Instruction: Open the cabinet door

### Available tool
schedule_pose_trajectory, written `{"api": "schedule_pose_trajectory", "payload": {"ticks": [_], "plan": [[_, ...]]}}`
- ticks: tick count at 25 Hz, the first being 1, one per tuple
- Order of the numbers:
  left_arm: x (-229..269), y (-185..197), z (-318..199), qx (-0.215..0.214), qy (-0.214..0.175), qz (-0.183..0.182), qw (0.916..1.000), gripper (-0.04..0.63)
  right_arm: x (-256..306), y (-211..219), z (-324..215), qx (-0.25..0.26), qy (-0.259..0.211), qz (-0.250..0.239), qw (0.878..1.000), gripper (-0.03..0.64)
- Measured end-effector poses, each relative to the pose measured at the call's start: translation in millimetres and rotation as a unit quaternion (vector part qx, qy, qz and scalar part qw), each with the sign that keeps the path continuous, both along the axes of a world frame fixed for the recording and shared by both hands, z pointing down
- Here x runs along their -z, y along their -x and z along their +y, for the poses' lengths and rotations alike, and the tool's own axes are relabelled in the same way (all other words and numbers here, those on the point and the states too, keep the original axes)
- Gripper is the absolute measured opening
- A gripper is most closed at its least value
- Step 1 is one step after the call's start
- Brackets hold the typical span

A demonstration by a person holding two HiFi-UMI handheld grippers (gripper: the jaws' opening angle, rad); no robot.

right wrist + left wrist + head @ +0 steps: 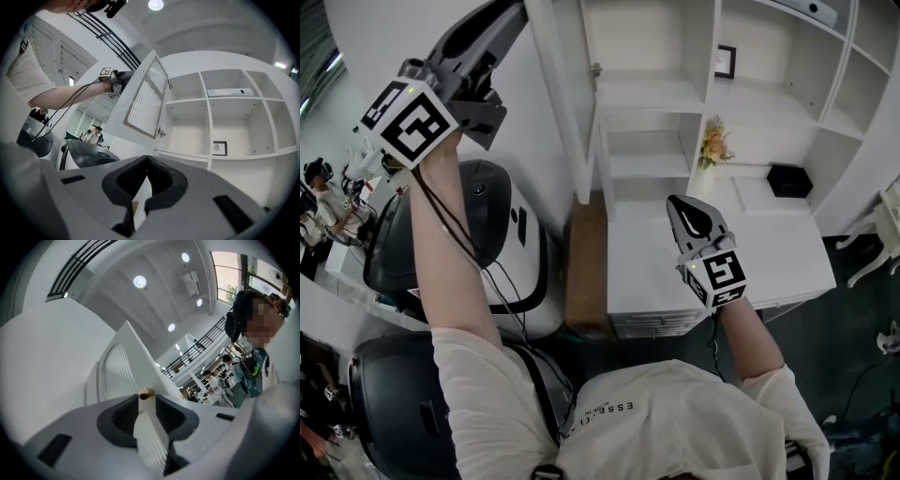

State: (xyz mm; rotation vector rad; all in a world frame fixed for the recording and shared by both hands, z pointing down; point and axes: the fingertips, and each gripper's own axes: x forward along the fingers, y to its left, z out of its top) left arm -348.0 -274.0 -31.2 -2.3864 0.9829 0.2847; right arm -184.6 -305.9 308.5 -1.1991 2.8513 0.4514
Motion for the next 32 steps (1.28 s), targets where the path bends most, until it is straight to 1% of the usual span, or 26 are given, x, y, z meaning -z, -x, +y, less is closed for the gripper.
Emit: {"api": "schedule_pose_trajectory", "payload": {"ticks": [5, 8, 10, 11, 14, 16, 20, 25, 27, 29, 31, 32], "plan": [[-23, 9, 5, 0.059, -0.001, 0.042, 0.9974, 0.103, -8, -11, 4, 0.01, 0.008, 0.0, 1.0, 0.014], [-41, 11, 15, 0.085, 0.008, 0.059, 0.9946, 0.101, -15, -17, 8, 0.016, 0.019, -0.001, 1.0, 0.014], [-52, 11, 26, 0.111, 0.009, 0.066, 0.9916, 0.101, -19, -20, 13, 0.023, 0.026, 0.001, 0.999, 0.014], [-57, 10, 31, 0.129, 0.006, 0.062, 0.9897, 0.101, -21, -22, 16, 0.027, 0.027, 0.003, 0.999, 0.014], [-73, -2, 47, 0.184, -0.009, 0.034, 0.9823, 0.101, -23, -29, 25, 0.037, 0.027, 0.001, 0.999, 0.014], [-91, -17, 56, 0.204, -0.007, 0.018, 0.9789, 0.101, -23, -35, 32, 0.044, 0.03, -0.003, 0.999, 0.014], [-146, -56, 68, 0.213, 0.021, -0.011, 0.9769, 0.101, -26, -50, 47, 0.057, 0.03, -0.007, 0.998, 0.014], [-217, -101, 73, 0.193, 0.065, -0.018, 0.9788, 0.098, -26, -71, 59, 0.059, 0.026, -0.016, 0.998, 0.014], [-241, -112, 73, 0.201, 0.075, -0.03, 0.9762, 0.097, -25, -79, 62, 0.055, 0.025, -0.021, 0.998, 0.014], [-266, -121, 72, 0.216, 0.088, -0.05, 0.9711, 0.083, -26, -87, 64, 0.052, 0.028, -0.032, 0.998, 0.014], [-295, -131, 70, 0.215, 0.113, -0.06, 0.9682, 0.076, -27, -94, 67, 0.053, 0.034, -0.044, 0.997, 0.014], [-309, -137, 69, 0.208, 0.129, -0.058, 0.9678, 0.072, -28, -96, 68, 0.054, 0.036, -0.048, 0.997, 0.014]]}}
